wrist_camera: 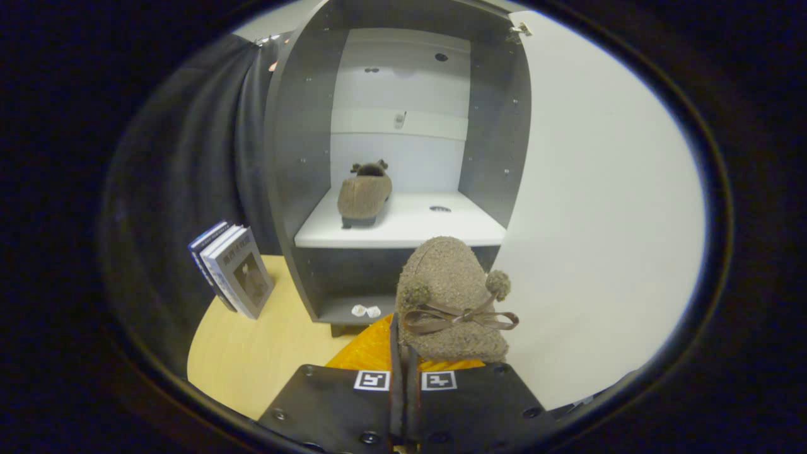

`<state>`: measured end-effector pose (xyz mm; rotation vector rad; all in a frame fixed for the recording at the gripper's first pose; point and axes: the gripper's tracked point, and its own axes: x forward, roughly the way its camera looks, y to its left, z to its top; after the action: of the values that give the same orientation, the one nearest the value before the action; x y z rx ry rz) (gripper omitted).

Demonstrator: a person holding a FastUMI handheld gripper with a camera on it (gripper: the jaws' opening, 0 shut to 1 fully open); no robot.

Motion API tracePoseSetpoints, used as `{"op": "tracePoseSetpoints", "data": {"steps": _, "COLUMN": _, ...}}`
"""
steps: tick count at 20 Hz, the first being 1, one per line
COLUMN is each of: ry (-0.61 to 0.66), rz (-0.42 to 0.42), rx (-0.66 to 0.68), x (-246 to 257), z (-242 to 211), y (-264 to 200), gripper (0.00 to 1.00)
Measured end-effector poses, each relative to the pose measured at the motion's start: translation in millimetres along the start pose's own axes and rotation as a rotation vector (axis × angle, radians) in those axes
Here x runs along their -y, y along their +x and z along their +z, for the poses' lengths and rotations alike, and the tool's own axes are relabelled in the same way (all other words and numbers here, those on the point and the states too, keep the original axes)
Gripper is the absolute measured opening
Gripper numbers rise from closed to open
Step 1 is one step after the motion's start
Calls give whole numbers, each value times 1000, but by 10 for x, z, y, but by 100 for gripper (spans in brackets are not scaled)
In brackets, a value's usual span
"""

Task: Open the shoe cabinet door, grab the shoes and put them into the shoe cabinet, then close the shoe cabinet door.

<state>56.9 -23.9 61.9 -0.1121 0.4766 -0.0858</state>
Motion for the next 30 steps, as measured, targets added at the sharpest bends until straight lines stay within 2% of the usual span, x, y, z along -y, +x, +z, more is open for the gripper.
{"op": "tracePoseSetpoints", "data": {"steps": 7, "ry": -2, "rz": 35, "rx": 97, "x": 156, "z": 1061, "y": 976, "gripper": 4}}
{"op": "tracePoseSetpoints", "data": {"steps": 9, "ry": 16, "rz": 69, "rx": 101, "x": 143, "z": 1254, "y": 1284, "gripper": 4}}
{"op": "tracePoseSetpoints", "data": {"steps": 13, "ry": 26, "rz": 78, "rx": 83, "x": 201, "z": 1488, "y": 1960, "gripper": 4}}
{"op": "tracePoseSetpoints", "data": {"steps": 17, "ry": 8, "rz": 80, "rx": 59, "x": 179, "z": 1566, "y": 2455, "gripper": 4}}
{"op": "tracePoseSetpoints", "data": {"steps": 20, "ry": 36, "rz": 102, "rx": 28, "x": 130, "z": 1507, "y": 2656, "gripper": 4}}
{"op": "tracePoseSetpoints", "data": {"steps": 26, "ry": 61, "rz": 150, "rx": -48, "x": 36, "z": 1359, "y": 2865, "gripper": 5}}
{"op": "tracePoseSetpoints", "data": {"steps": 30, "ry": 42, "rz": 102, "rx": -35, "x": 78, "z": 1354, "y": 2881, "gripper": 14}}
